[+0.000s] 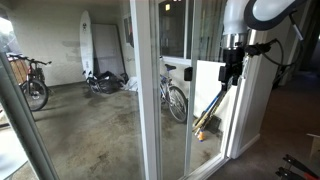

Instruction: Open the sliding door

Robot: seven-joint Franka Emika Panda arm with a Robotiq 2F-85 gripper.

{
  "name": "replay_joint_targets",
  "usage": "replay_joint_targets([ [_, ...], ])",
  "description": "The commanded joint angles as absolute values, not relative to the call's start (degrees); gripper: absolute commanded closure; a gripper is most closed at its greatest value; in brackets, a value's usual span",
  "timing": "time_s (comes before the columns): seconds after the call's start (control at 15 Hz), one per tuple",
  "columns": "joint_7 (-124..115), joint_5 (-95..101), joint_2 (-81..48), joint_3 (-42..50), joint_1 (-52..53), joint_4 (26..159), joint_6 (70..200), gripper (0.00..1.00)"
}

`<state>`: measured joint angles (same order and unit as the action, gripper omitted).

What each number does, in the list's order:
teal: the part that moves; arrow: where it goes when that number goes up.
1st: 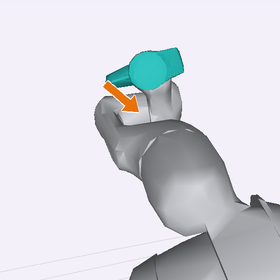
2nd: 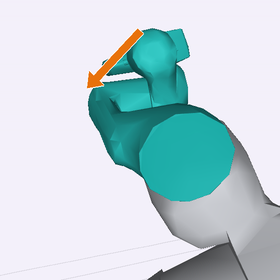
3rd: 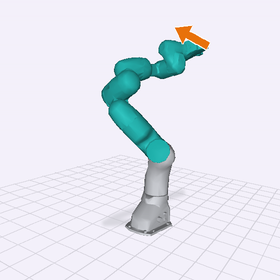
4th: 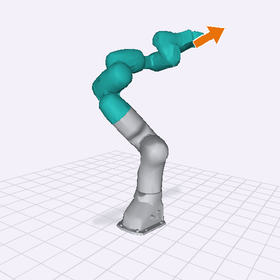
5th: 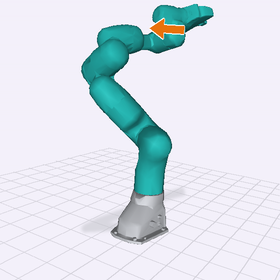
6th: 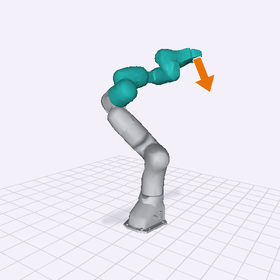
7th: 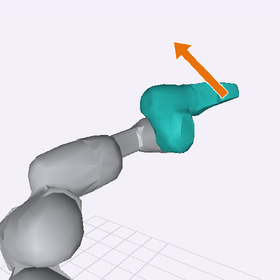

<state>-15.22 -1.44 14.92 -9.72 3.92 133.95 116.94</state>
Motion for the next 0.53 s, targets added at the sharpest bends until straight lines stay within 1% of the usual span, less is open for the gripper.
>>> replay_joint_targets([
  [0.0,-10.7,-1.0,19.8,-5.8,2.7,143.0,124.6,0.00],
  [0.2,-4.4,-1.4,22.7,-1.0,0.7,150.5,134.5,0.00],
  [0.47,5.9,-0.9,23.1,5.0,-1.6,156.3,146.3,0.00],
])
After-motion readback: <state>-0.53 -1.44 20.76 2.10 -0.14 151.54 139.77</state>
